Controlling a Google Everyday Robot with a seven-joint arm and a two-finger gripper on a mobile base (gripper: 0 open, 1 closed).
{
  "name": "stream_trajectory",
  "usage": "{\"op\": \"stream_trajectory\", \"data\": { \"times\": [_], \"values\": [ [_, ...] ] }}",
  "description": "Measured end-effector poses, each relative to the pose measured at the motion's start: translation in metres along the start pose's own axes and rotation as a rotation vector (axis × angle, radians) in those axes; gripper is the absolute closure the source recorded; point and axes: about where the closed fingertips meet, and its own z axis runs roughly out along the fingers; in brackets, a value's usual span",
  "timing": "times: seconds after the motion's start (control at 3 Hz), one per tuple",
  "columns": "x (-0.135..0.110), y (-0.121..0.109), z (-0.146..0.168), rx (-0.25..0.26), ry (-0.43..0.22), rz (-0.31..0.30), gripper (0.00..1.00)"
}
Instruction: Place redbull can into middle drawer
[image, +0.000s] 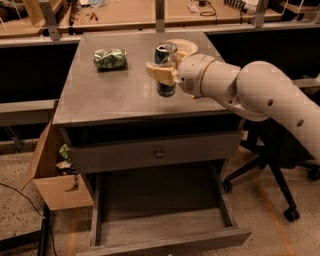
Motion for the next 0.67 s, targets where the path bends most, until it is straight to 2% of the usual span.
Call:
{"op": "stream_trajectory", "data": {
  "times": [0.33,0.67],
  "values": [
    [0.001,0.001,0.003,-0.004,0.002,0.001,1.00],
    [0.000,0.015,-0.007,-0.051,-0.005,0.021,1.00]
  ]
}}
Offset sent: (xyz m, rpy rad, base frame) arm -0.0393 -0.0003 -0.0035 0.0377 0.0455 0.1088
